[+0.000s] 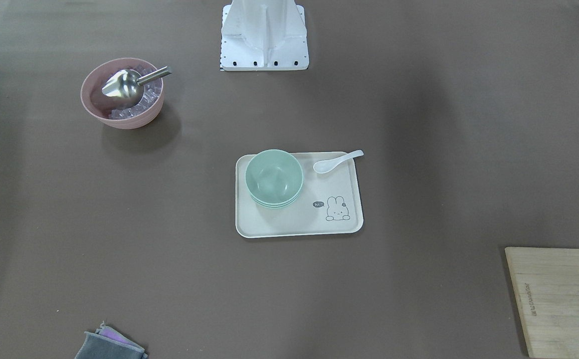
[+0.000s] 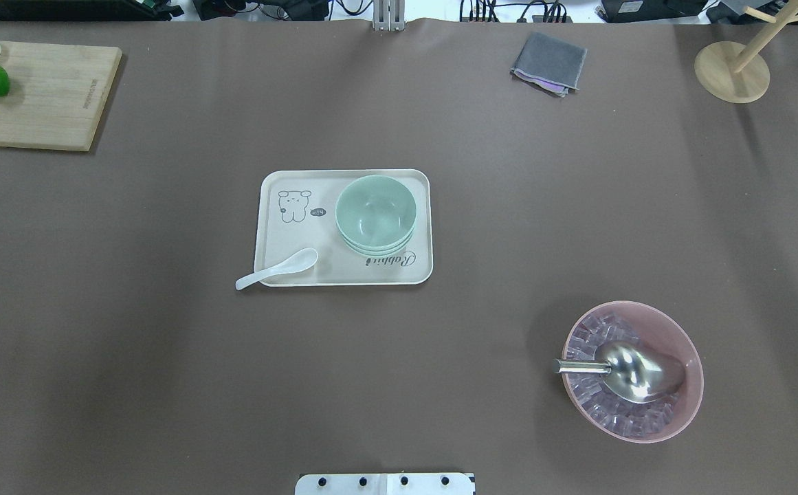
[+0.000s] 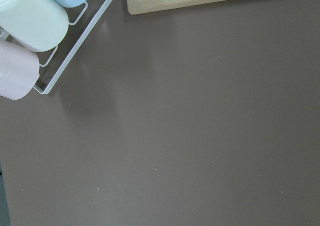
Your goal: Stack green bowls together
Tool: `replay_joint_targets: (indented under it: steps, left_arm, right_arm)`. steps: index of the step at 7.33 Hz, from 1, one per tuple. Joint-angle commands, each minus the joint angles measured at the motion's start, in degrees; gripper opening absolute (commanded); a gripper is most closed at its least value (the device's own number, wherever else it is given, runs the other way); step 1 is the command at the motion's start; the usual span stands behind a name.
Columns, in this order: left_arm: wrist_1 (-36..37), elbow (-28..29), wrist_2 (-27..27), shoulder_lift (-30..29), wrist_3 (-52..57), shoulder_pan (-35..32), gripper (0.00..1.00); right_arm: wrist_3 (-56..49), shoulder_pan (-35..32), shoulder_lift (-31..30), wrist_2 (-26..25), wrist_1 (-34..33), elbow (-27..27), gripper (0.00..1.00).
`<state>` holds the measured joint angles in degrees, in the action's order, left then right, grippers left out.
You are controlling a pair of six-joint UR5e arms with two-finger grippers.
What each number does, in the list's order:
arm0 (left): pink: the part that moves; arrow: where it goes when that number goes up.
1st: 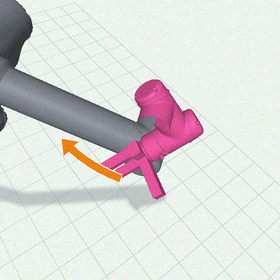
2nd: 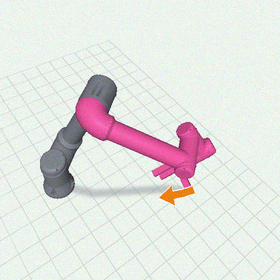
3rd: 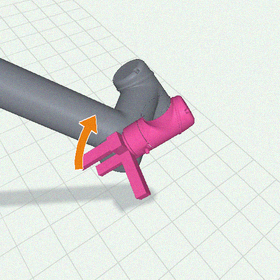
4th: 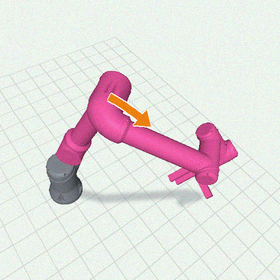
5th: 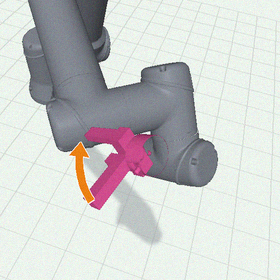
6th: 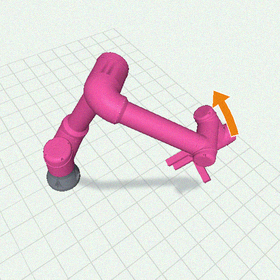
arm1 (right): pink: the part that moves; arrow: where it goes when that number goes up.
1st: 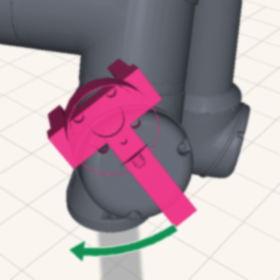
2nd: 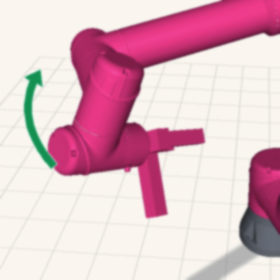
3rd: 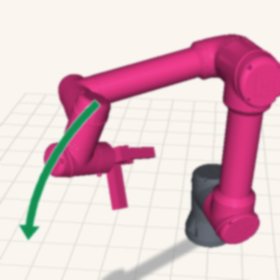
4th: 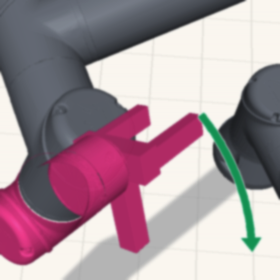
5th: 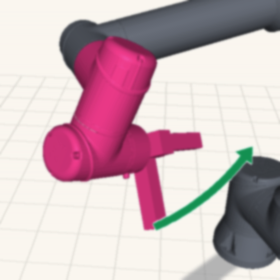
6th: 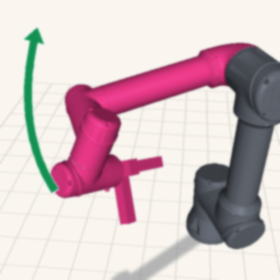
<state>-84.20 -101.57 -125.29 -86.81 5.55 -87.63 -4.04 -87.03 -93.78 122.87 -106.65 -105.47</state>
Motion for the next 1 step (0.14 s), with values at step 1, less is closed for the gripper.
replay_joint_targets:
  steps: [1]
  left_arm:
    - [0.0,0.1,0.0,0.2,0.0,0.0,0.99]
  right_arm:
    - [0.0,0.5,0.0,0.0,0.0,0.0,1.0]
